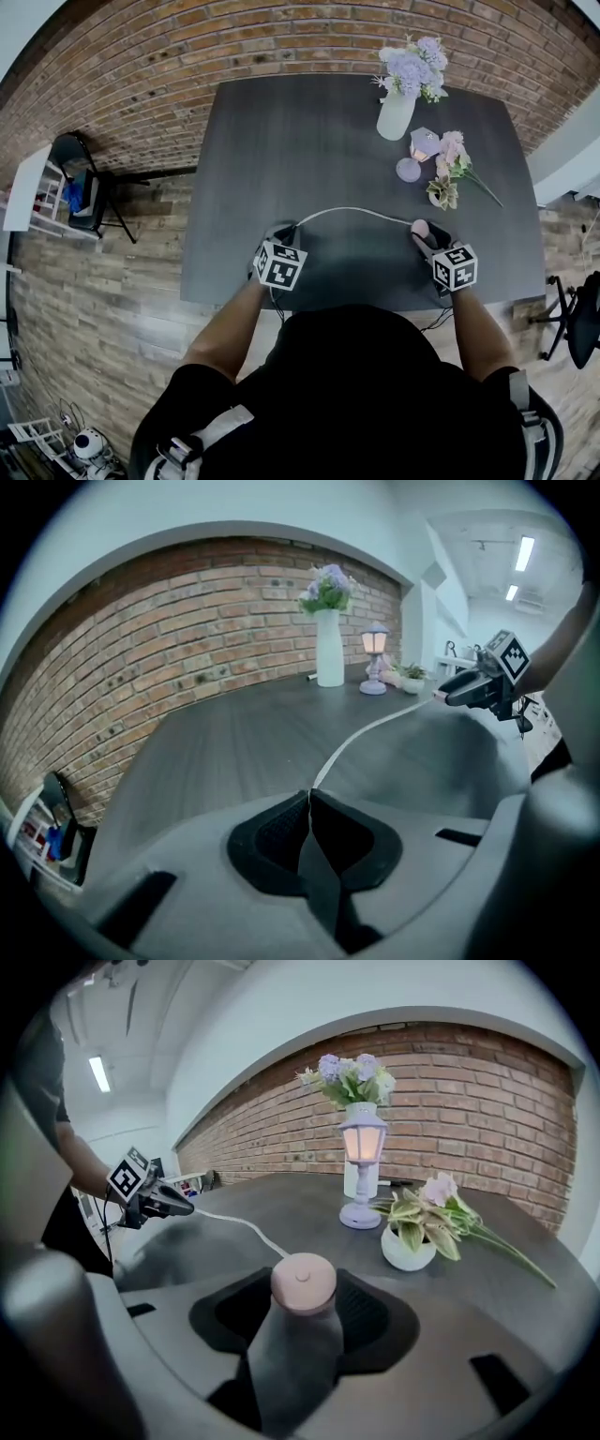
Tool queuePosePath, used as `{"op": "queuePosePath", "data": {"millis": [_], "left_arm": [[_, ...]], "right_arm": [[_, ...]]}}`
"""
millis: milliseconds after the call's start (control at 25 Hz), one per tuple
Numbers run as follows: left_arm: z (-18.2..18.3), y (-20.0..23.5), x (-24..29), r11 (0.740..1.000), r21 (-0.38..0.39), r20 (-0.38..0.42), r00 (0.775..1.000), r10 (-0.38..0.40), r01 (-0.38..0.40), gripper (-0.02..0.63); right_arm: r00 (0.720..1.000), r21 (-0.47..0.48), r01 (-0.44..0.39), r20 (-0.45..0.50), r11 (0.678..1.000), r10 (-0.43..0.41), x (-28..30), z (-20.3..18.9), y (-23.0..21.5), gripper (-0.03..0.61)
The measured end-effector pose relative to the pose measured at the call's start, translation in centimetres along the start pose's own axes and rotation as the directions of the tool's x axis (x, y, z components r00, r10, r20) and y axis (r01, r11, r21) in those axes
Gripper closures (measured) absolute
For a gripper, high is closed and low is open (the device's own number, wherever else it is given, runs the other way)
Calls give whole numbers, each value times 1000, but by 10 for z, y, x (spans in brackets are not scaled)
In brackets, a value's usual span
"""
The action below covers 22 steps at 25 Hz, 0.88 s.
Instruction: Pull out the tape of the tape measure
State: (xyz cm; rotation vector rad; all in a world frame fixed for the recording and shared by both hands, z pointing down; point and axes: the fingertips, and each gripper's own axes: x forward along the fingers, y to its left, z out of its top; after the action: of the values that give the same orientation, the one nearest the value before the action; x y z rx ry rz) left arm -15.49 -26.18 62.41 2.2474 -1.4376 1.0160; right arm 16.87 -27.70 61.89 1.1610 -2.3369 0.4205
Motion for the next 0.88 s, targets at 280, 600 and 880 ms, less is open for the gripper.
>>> {"op": "queuePosePath", "data": {"millis": [280, 600, 880], "left_arm": [[-13, 2, 0, 999, -30, -55, 998, 38, -40, 534], [13, 33, -23, 979, -141, 60, 985, 159, -150, 489], [69, 61, -57, 958, -185, 215, 942, 257, -219, 490]], "right_arm": [[1000, 20, -17, 2, 1000, 17, -9, -16, -10, 354], [986, 83, 13, 166, 996, -27, -22, 22, -39, 314], [952, 11, 4, 306, 1000, -7, -23, 87, -31, 581]]}}
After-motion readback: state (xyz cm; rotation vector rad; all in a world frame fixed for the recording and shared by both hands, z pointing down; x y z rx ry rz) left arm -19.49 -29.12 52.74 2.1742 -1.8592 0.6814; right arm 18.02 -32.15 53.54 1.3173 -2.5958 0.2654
